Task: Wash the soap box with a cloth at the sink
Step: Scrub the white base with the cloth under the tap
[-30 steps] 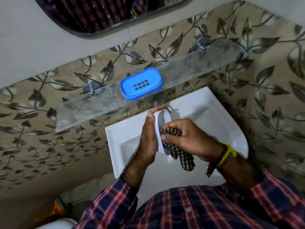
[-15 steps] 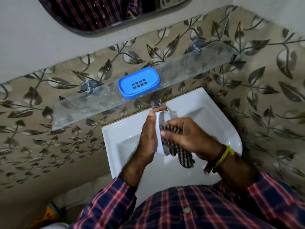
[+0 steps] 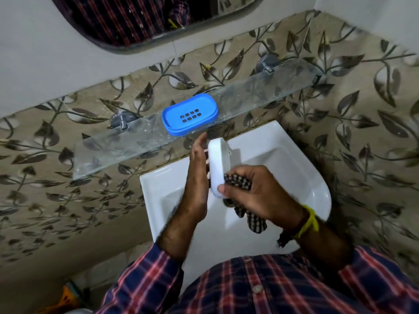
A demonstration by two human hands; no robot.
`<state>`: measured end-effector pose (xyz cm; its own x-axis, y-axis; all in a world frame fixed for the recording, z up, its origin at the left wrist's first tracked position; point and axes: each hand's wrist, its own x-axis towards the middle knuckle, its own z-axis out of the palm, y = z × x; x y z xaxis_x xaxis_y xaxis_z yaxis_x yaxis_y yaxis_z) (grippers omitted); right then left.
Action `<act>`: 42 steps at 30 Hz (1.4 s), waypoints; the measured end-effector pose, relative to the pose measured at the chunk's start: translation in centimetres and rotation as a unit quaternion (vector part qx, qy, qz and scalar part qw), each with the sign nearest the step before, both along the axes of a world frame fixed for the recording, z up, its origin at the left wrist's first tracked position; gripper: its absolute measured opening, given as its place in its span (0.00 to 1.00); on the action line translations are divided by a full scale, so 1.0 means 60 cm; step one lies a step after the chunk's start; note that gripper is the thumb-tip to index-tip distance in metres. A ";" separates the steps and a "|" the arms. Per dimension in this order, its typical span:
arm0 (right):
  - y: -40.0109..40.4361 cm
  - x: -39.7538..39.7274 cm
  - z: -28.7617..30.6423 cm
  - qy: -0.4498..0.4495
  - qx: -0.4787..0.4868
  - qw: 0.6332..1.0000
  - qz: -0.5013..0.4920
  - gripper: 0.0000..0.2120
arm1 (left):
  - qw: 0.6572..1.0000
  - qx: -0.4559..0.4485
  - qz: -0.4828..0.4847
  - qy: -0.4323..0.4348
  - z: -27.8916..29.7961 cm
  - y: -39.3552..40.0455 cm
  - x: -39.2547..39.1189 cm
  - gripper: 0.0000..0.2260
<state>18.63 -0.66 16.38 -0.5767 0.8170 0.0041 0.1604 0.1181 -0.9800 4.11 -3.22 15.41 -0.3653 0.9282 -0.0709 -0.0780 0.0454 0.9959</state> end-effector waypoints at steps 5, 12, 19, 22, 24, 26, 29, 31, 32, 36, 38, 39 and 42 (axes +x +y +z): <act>0.014 0.004 0.008 0.052 -0.094 0.994 0.033 0.04 | 0.996 0.035 -0.063 0.051 -0.019 -0.025 0.026 0.21; 0.010 0.007 0.005 -0.035 0.076 0.990 0.113 0.03 | 0.989 -0.002 -0.038 -0.144 -0.015 -0.018 0.018 0.17; 0.017 0.007 0.007 -0.034 0.075 0.990 0.112 0.03 | 0.982 -0.031 -0.051 -0.177 -0.007 -0.015 0.018 0.17; 0.012 0.008 -0.001 -0.103 0.121 0.978 0.138 0.08 | 0.982 -0.024 -0.044 -0.179 -0.003 -0.012 0.006 0.16; 0.017 0.009 0.001 -0.130 0.128 0.974 0.133 0.08 | 0.983 -0.034 -0.041 -0.176 -0.006 -0.013 0.008 0.16; 0.016 0.004 0.006 -0.103 0.122 0.980 0.119 0.07 | 0.982 -0.040 -0.041 -0.181 -0.010 -0.013 0.011 0.15; 0.007 -0.002 0.001 -0.093 0.162 0.975 0.121 0.09 | 0.980 -0.042 -0.036 -0.192 -0.006 -0.015 0.005 0.15; 0.003 -0.001 -0.008 -0.142 0.219 0.959 0.113 0.11 | 0.979 -0.047 -0.022 -0.199 -0.002 -0.014 -0.001 0.16; 0.004 0.001 -0.011 -0.156 0.234 0.954 0.104 0.10 | 0.978 -0.052 -0.017 -0.203 -0.001 -0.013 -0.002 0.16; 0.015 0.001 -0.012 -0.095 0.166 0.980 0.060 0.07 | 0.984 -0.068 -0.028 -0.160 0.000 -0.013 -0.005 0.21; 0.024 0.002 -0.004 0.006 -0.001 1.000 0.026 0.05 | 0.998 -0.039 -0.042 -0.014 0.000 -0.022 0.001 0.28; 0.028 0.003 -0.001 0.056 -0.088 0.994 0.019 0.03 | 0.996 -0.005 -0.058 0.069 -0.008 -0.027 0.005 0.31; 0.030 -0.001 0.007 0.108 -0.204 0.972 0.043 0.05 | 0.974 0.090 -0.071 0.195 -0.044 -0.041 0.007 0.37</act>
<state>18.59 1.13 16.83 -0.6645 0.7250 -0.1813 -0.0483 -0.2838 -0.9577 4.53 -5.69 12.79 -0.1997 0.9559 0.2153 0.3015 -0.1491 0.9417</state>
